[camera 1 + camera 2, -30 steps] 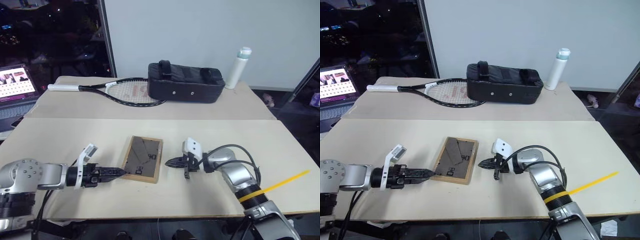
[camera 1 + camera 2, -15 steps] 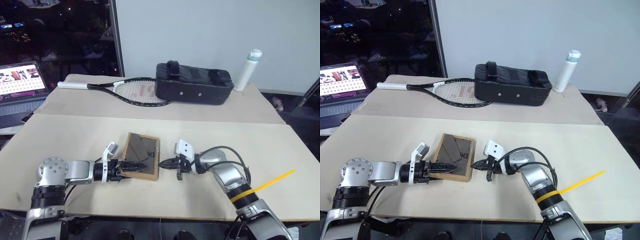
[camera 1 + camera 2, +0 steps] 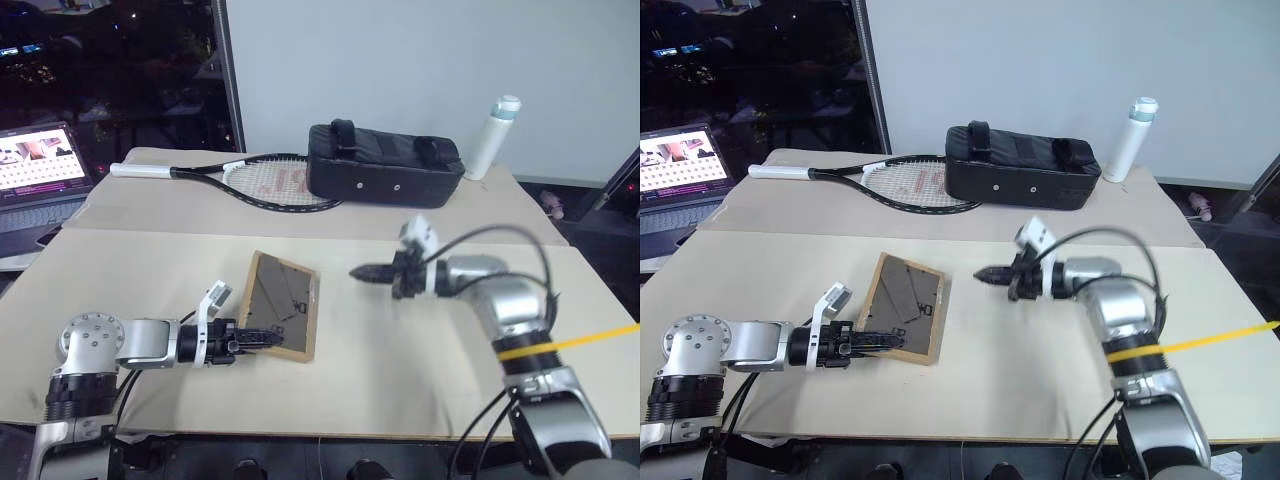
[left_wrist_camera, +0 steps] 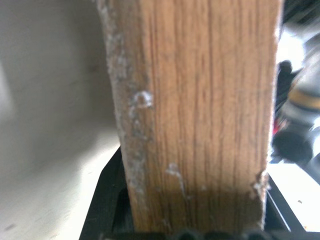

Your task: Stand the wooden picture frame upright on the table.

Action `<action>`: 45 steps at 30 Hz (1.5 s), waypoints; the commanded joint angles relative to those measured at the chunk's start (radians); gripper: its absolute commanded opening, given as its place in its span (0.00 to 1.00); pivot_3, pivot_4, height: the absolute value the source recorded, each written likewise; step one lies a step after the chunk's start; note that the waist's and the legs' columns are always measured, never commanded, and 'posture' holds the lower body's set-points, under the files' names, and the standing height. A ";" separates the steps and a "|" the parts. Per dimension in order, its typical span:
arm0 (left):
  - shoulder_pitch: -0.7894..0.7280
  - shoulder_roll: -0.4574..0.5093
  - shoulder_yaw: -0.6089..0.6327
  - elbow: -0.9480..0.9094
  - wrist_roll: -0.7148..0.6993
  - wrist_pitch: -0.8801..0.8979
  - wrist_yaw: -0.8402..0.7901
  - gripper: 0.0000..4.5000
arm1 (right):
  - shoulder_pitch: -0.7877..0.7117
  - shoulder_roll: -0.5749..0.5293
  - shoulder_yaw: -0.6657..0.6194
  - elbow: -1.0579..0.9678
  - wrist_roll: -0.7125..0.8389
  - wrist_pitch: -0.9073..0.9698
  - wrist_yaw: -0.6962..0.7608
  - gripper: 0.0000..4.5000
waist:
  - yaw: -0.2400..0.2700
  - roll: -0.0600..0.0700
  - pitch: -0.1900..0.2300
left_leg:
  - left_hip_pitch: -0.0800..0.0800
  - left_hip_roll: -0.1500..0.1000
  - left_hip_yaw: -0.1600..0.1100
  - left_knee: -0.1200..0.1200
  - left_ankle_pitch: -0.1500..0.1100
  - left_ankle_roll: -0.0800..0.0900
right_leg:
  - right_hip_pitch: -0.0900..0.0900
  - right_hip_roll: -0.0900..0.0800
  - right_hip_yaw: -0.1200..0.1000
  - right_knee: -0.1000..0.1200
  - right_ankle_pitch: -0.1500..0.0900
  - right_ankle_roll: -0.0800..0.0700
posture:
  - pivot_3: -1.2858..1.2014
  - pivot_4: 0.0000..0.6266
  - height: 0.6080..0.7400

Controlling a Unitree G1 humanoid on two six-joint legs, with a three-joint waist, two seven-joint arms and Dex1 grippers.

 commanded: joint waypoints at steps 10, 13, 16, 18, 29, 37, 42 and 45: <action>-0.142 -0.012 -0.007 -0.104 -0.044 0.003 -0.043 0.27 | -0.024 0.070 0.078 -0.094 0.103 0.159 0.004 1.00 | 0.001 0.000 0.000 | -0.001 0.000 0.000 0.000 0.000 0.000 | -0.001 0.000 0.000 -0.001 0.000 0.000 | 0.52 0.24 0.51; -0.163 -0.015 -0.020 -0.113 -0.074 0.005 -0.031 0.27 | -0.032 0.084 0.086 -0.122 0.147 0.177 0.033 1.00 | 0.002 0.000 0.000 | -0.002 0.000 0.000 0.000 0.000 0.000 | -0.001 0.000 0.000 -0.001 0.000 0.000 | 0.52 0.24 0.51; -0.177 -0.014 -0.021 -0.067 -0.102 0.005 -0.017 0.27 | -0.026 0.087 0.089 -0.166 0.180 0.190 0.054 1.00 | 0.001 0.000 0.000 | -0.002 0.000 0.000 0.000 0.000 0.000 | -0.001 0.000 0.000 -0.001 0.000 0.000 | 0.52 0.24 0.51; -0.184 -0.004 -0.030 -0.009 -0.146 0.005 0.002 0.27 | -0.020 0.084 0.089 -0.186 0.190 0.181 0.063 1.00 | 0.000 0.000 0.000 | -0.002 0.000 0.000 0.000 0.000 0.000 | -0.001 0.000 0.000 -0.001 0.000 0.000 | 0.52 0.24 0.51; -0.176 0.145 -0.064 0.177 -0.457 -0.007 -0.014 0.27 | 0.032 -0.048 0.046 -0.163 0.130 0.150 0.007 1.00 | 0.000 0.000 0.001 | -0.003 0.000 0.000 0.000 0.000 0.000 | -0.005 0.000 0.000 -0.001 0.000 0.000 | 0.52 0.24 0.51; -0.172 0.272 -0.146 0.289 -0.613 -0.023 -0.109 0.27 | 0.122 -0.208 -0.026 -0.212 0.084 0.029 0.009 1.00 | 0.009 0.001 0.001 | -0.015 0.000 0.000 0.000 0.000 0.000 | -0.015 0.000 0.000 -0.001 0.000 0.000 | 0.52 0.24 0.51; -0.214 0.260 -0.213 0.433 -0.614 0.003 -0.198 0.27 | 0.200 -0.159 0.040 -0.127 -0.240 -0.566 -0.171 1.00 | 0.002 0.001 0.001 | -0.015 0.000 0.000 0.001 0.000 0.000 | -0.015 0.000 -0.001 0.000 0.000 0.000 | 0.52 0.24 0.51; -0.211 0.250 -0.297 0.509 -0.600 0.005 -0.190 0.27 | 0.211 -0.166 0.110 -0.043 -0.591 -1.058 -0.457 1.00 | 0.000 0.001 0.001 | -0.015 0.000 0.000 0.001 0.000 0.000 | -0.015 0.000 -0.001 0.000 0.000 0.000 | 0.52 0.24 0.51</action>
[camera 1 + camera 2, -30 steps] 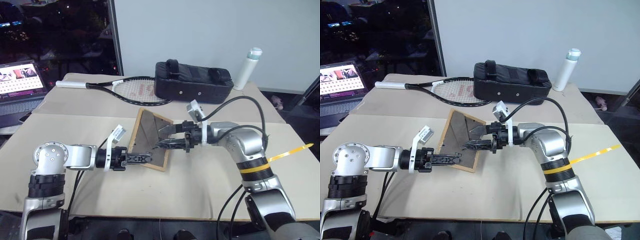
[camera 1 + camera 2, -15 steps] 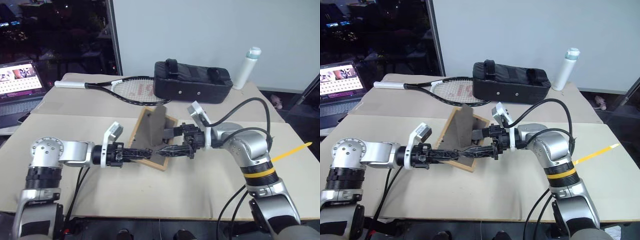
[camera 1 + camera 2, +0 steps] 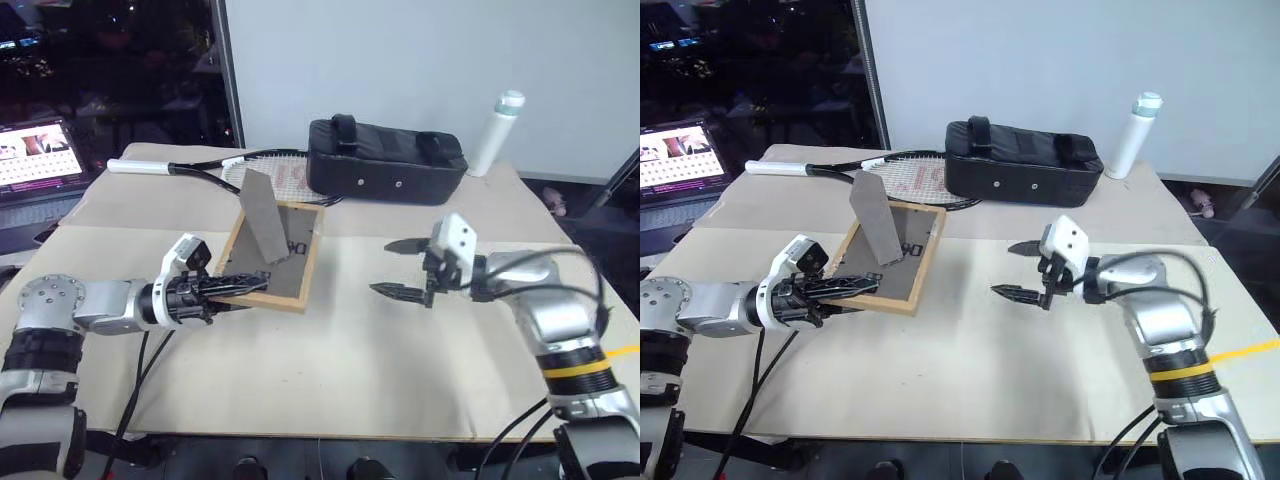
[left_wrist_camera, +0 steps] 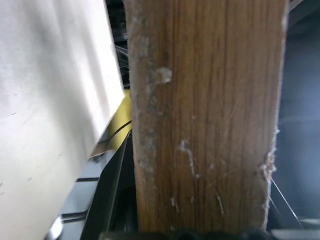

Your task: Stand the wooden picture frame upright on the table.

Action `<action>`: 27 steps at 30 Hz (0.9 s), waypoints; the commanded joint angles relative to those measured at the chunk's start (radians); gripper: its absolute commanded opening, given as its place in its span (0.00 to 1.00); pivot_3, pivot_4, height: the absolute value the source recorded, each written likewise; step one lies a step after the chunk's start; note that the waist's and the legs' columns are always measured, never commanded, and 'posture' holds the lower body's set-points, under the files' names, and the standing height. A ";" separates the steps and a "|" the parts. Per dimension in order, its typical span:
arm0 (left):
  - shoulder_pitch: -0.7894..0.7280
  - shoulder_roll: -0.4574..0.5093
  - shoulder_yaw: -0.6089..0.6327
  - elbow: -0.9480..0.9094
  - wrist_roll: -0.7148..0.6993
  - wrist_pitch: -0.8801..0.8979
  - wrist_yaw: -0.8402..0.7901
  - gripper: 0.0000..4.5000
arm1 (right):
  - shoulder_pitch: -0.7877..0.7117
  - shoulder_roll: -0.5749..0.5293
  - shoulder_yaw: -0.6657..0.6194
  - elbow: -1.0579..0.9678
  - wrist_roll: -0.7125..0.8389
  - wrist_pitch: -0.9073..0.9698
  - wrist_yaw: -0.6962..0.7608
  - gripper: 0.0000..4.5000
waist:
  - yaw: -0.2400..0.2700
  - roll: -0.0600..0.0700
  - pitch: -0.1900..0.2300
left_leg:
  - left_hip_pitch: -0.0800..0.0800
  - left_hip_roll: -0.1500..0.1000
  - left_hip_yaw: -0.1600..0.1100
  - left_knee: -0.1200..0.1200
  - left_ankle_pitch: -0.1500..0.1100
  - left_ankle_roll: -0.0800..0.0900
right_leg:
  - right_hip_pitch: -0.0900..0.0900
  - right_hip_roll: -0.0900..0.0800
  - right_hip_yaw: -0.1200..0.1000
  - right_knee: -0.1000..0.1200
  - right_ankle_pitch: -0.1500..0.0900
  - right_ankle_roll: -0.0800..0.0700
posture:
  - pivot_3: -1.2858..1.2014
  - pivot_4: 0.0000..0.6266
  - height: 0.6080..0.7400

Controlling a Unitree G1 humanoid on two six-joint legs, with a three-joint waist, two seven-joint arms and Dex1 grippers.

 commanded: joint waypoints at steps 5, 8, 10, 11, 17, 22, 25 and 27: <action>-0.041 -0.003 -0.138 0.065 -0.038 0.011 -0.065 0.27 | -0.051 0.028 0.107 0.151 -0.532 -0.714 -0.481 1.00 | 0.002 0.000 0.000 | -0.001 0.000 0.000 -0.001 0.000 0.000 | -0.001 0.000 0.000 0.000 0.000 0.000 | 0.52 0.24 0.51; -0.067 0.004 -0.176 0.052 -0.041 0.011 -0.091 0.27 | -0.094 0.057 0.133 0.210 -0.619 -0.785 -0.580 1.00 | 0.003 0.000 0.000 | -0.001 0.000 0.000 0.000 0.001 -0.001 | -0.001 0.000 0.000 0.002 0.000 -0.001 | 0.52 0.24 0.51; -0.085 0.007 -0.191 0.057 -0.040 0.011 -0.104 0.27 | -0.124 0.071 0.161 0.255 -0.676 -0.815 -0.628 1.00 | 0.004 0.000 0.000 | -0.001 0.000 -0.001 0.001 0.001 -0.001 | 0.000 0.000 0.000 0.003 0.000 -0.001 | 0.52 0.24 0.51; -0.084 0.008 -0.187 0.039 -0.018 0.011 -0.102 0.27 | -0.137 0.078 0.167 0.273 -0.707 -0.826 -0.665 1.00 | 0.005 0.000 0.000 | -0.001 0.000 -0.001 0.002 0.001 -0.002 | 0.000 0.000 0.000 0.003 0.000 0.000 | 0.52 0.24 0.51; -0.057 0.014 -0.180 -0.005 0.030 0.011 -0.112 0.27 | -0.198 0.098 0.194 0.355 -0.809 -0.871 -0.827 0.94 | 0.005 0.000 0.000 | -0.001 0.000 -0.002 0.002 0.001 -0.002 | 0.001 0.000 -0.001 0.003 0.000 0.000 | 0.52 0.24 0.51; -0.026 0.007 -0.138 -0.059 0.092 0.011 -0.105 0.27 | -0.212 0.099 0.209 0.390 -0.776 -0.914 -0.833 0.60 | 0.004 0.000 0.000 | -0.001 0.000 -0.002 0.003 0.001 -0.002 | 0.002 0.000 -0.002 0.004 0.000 -0.001 | 0.52 0.24 0.51; -0.027 0.004 -0.122 -0.039 0.109 0.011 -0.115 0.27 | -0.209 0.096 0.206 0.386 -0.776 -0.932 -0.845 0.37 | 0.004 0.000 0.000 | -0.001 0.000 -0.003 0.003 0.001 -0.001 | 0.002 0.000 -0.002 0.005 0.001 -0.001 | 0.52 0.24 0.51; -0.028 0.001 -0.111 -0.039 0.135 0.011 -0.114 0.27 | -0.209 0.095 0.207 0.387 -0.775 -0.936 -0.846 0.28 | 0.004 0.000 0.000 | -0.001 0.000 -0.003 0.005 0.001 -0.001 | 0.002 0.000 -0.002 0.007 0.001 -0.001 | 0.52 0.24 0.51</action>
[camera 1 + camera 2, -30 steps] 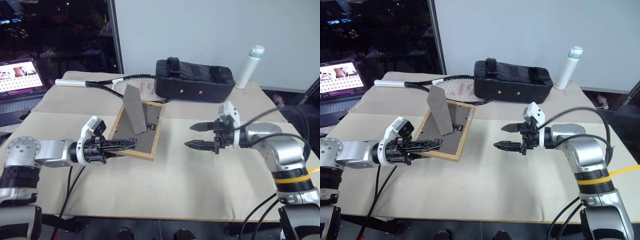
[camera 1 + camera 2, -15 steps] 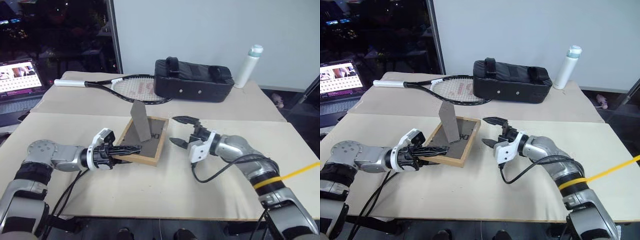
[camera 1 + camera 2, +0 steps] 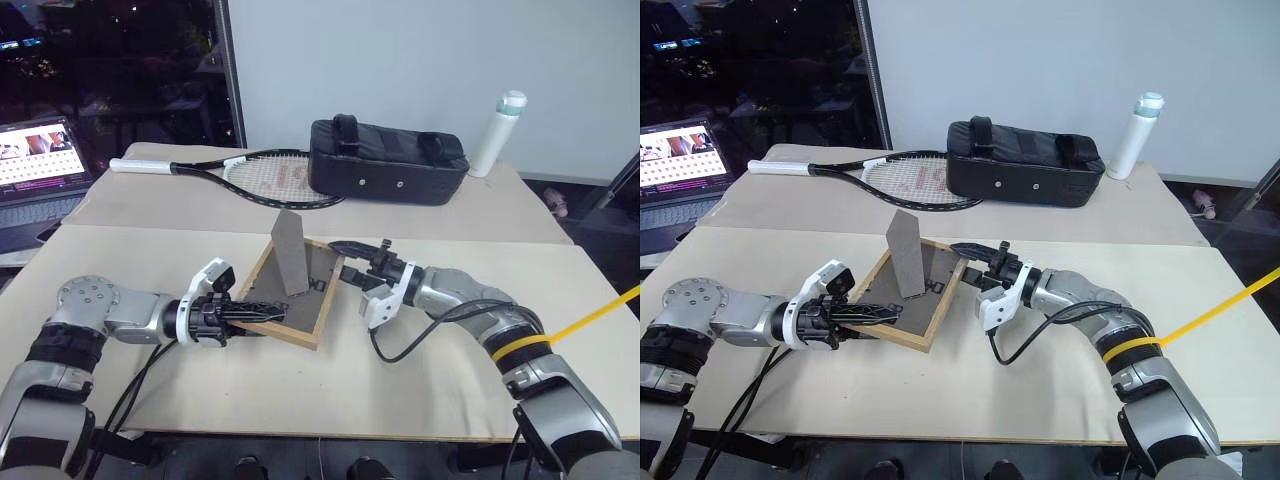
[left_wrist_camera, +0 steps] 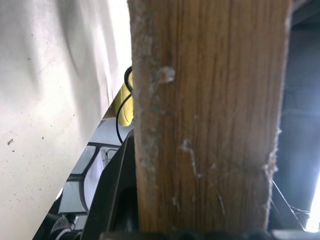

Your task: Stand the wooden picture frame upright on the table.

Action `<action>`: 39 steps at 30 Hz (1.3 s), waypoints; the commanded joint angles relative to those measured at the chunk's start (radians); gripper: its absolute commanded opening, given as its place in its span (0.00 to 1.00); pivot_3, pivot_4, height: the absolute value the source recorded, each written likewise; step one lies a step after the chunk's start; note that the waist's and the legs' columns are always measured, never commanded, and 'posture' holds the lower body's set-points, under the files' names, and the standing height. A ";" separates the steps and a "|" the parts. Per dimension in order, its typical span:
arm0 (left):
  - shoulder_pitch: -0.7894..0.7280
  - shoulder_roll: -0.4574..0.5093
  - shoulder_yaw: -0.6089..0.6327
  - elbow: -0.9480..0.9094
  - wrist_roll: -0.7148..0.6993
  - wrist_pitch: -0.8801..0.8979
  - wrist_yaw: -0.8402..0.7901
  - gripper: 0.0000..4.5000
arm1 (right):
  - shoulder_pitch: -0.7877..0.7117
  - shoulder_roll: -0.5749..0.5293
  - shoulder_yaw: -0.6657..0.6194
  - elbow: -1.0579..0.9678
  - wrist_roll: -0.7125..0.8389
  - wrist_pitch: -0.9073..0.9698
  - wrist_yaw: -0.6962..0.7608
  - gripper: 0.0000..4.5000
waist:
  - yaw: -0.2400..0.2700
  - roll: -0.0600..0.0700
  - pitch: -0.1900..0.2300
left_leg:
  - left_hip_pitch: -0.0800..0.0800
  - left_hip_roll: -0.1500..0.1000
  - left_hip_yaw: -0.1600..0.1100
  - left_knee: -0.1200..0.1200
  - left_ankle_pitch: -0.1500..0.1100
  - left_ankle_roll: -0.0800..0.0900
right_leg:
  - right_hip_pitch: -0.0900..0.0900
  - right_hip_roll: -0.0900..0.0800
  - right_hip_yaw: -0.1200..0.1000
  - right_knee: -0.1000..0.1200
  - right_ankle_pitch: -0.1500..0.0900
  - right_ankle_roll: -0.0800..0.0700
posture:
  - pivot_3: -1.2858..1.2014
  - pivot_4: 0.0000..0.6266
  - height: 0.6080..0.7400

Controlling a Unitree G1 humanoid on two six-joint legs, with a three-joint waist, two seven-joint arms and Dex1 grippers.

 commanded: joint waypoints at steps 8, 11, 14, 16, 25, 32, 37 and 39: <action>0.054 -0.011 0.161 -0.165 0.180 -0.034 -0.061 0.53 | -0.024 -0.009 -0.018 0.003 0.040 -0.032 -0.032 0.28 | -0.004 0.000 0.000 | 0.000 0.000 -0.002 0.004 0.000 0.000 | 0.000 0.000 -0.001 0.005 -0.001 0.000 | 0.52 0.24 0.51; 0.109 0.007 0.299 -0.272 0.267 -0.167 -0.119 0.78 | -0.024 -0.016 -0.019 0.028 0.064 -0.036 -0.016 0.27 | -0.005 0.000 0.000 | 0.000 -0.001 -0.002 0.004 0.000 0.000 | 0.000 0.000 -0.001 0.005 -0.001 0.000 | 0.52 0.24 0.51; 0.174 0.036 0.402 -0.382 0.423 -0.351 -0.151 0.99 | -0.031 -0.023 -0.022 0.063 0.099 -0.031 0.014 0.27 | -0.006 0.000 0.000 | 0.000 -0.001 -0.002 0.004 0.000 0.000 | 0.000 0.000 -0.001 0.006 0.000 -0.003 | 0.52 0.24 0.51; 0.228 0.058 0.463 -0.453 0.528 -0.484 -0.216 1.00 | -0.040 -0.011 -0.028 0.132 0.201 0.002 0.108 0.27 | -0.007 0.000 0.000 | 0.000 -0.001 -0.002 0.004 0.000 0.000 | 0.000 0.000 -0.001 0.006 0.002 -0.006 | 0.52 0.24 0.51; 0.413 0.041 0.560 -0.593 0.668 -0.643 -0.361 1.00 | -0.064 0.203 -0.308 0.261 0.990 0.786 0.757 0.27 | -0.015 0.000 0.001 | 0.000 -0.001 -0.005 0.006 0.000 0.000 | 0.003 0.000 -0.004 0.009 0.002 -0.006 | 0.52 0.24 0.51; 0.488 -0.014 0.577 -0.686 0.684 -0.655 -0.323 1.00 | -0.043 0.237 -0.373 0.180 1.135 1.305 0.826 0.27 | -0.014 0.000 0.001 | 0.000 -0.001 -0.007 0.005 0.000 0.000 | 0.001 0.000 -0.008 0.010 -0.001 -0.009 | 0.52 0.24 0.51; 0.485 -0.037 0.560 -0.701 0.704 -0.657 -0.282 1.00 | 0.006 0.246 -0.393 0.095 1.174 1.467 0.818 0.27 | -0.018 0.000 0.001 | 0.000 -0.001 -0.008 0.004 0.000 0.000 | 0.002 0.000 -0.008 0.010 -0.004 -0.004 | 0.52 0.24 0.51; 0.472 -0.044 0.563 -0.690 0.702 -0.656 -0.274 1.00 | 0.045 0.246 -0.379 0.047 1.173 1.496 0.827 0.27 | -0.017 0.000 0.001 | 0.000 -0.001 -0.008 0.004 0.000 0.000 | 0.002 0.000 -0.008 0.010 -0.004 -0.003 | 0.52 0.24 0.51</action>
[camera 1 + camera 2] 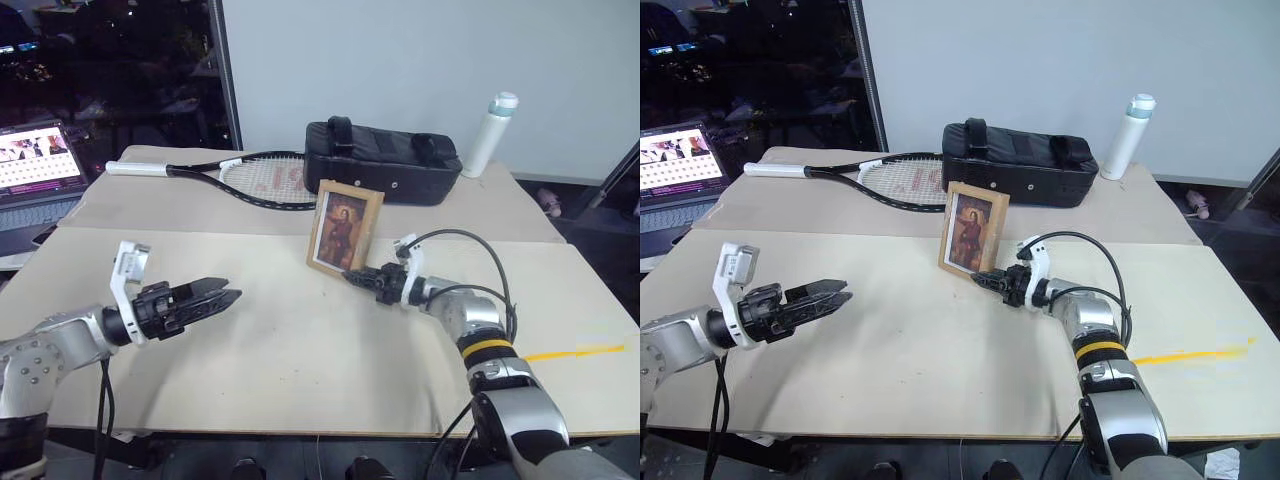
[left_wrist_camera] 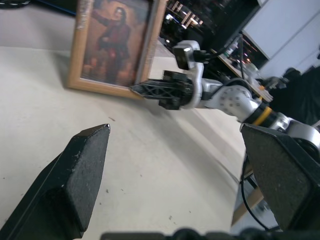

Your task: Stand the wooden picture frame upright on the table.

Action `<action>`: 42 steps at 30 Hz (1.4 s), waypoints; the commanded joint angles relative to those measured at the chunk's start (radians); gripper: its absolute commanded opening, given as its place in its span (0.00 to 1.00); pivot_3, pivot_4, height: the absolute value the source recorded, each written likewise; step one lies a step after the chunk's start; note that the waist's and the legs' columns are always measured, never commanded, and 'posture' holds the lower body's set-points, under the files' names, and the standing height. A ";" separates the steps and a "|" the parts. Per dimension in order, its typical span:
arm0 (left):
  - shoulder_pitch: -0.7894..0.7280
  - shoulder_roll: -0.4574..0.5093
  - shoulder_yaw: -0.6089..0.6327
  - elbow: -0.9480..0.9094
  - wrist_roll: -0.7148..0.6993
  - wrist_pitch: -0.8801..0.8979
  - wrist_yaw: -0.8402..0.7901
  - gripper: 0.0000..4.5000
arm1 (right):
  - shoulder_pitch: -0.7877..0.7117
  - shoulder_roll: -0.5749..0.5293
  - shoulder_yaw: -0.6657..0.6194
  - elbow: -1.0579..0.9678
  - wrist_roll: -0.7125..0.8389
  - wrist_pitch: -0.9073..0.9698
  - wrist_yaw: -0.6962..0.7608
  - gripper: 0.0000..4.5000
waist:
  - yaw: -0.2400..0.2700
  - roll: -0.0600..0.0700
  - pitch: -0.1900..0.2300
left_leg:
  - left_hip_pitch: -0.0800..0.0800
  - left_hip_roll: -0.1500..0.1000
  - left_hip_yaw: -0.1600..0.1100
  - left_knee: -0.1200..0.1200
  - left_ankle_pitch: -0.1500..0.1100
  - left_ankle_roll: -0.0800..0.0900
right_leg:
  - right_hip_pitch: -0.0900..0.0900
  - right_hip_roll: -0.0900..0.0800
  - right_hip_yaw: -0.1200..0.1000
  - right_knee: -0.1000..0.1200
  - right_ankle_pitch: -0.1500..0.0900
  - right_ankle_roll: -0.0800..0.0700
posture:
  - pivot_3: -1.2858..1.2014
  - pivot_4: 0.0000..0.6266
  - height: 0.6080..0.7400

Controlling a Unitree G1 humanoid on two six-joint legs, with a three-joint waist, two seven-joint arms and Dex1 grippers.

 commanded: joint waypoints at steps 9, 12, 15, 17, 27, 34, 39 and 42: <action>-0.050 0.002 -0.005 0.005 0.049 -0.022 -0.014 1.00 | 0.149 0.004 0.017 -0.220 0.014 0.099 0.000 0.27 | 0.000 0.000 0.000 | 0.000 0.000 0.000 0.000 0.000 0.000 | 0.000 0.000 0.000 0.000 -0.001 0.001 | 0.52 0.24 0.51; -0.051 0.007 -0.029 0.002 0.079 -0.030 -0.034 1.00 | 0.156 0.002 0.013 -0.236 0.018 0.123 -0.015 0.27 | -0.001 0.000 0.000 | 0.001 0.000 0.000 0.000 0.000 0.000 | 0.000 0.000 0.000 0.000 -0.001 0.001 | 0.52 0.24 0.51; -0.054 0.007 -0.046 0.002 0.106 -0.039 -0.052 1.00 | 0.164 -0.002 0.003 -0.267 0.051 0.168 0.003 0.49 | -0.001 0.000 0.000 | 0.001 0.000 0.000 0.000 0.000 0.000 | 0.001 0.000 0.000 0.000 -0.001 0.001 | 0.52 0.24 0.51; -0.058 0.006 -0.051 0.009 0.118 -0.042 -0.061 1.00 | 0.168 -0.005 0.000 -0.284 0.060 0.185 0.007 0.62 | 0.000 0.000 0.000 | 0.001 0.000 0.000 0.000 0.000 0.000 | 0.001 0.000 -0.001 0.000 -0.001 0.000 | 0.52 0.24 0.51; -0.037 -0.007 -0.060 0.027 0.208 -0.103 -0.089 1.00 | 0.276 -0.147 -0.066 -0.487 0.130 0.285 0.048 1.00 | 0.010 0.000 0.000 | 0.000 0.000 -0.001 0.000 0.000 0.000 | 0.001 0.000 -0.001 -0.001 -0.001 0.000 | 0.52 0.24 0.51; 0.018 -0.059 -0.106 0.030 0.379 -0.244 -0.013 1.00 | 0.469 -0.356 -0.091 -0.677 0.103 0.173 0.131 1.00 | 0.015 0.000 0.000 | 0.001 0.000 -0.001 -0.002 0.000 0.000 | 0.000 0.000 -0.001 -0.001 -0.003 -0.001 | 0.52 0.24 0.51; 0.060 -0.109 -0.162 0.053 0.563 -0.414 0.059 1.00 | 0.540 -0.345 -0.184 -0.696 0.007 -0.106 0.003 1.00 | 0.010 0.000 0.000 | 0.003 0.000 -0.001 -0.001 0.000 0.000 | 0.001 0.000 -0.001 -0.001 -0.003 0.000 | 0.52 0.24 0.51; 0.086 -0.134 -0.195 0.049 0.635 -0.492 0.079 1.00 | 0.573 -0.309 -0.211 -0.688 -0.003 -0.163 -0.050 1.00 | 0.014 0.000 0.000 | 0.004 0.000 -0.001 -0.001 0.000 0.000 | 0.003 0.000 -0.001 -0.001 -0.003 0.000 | 0.52 0.24 0.51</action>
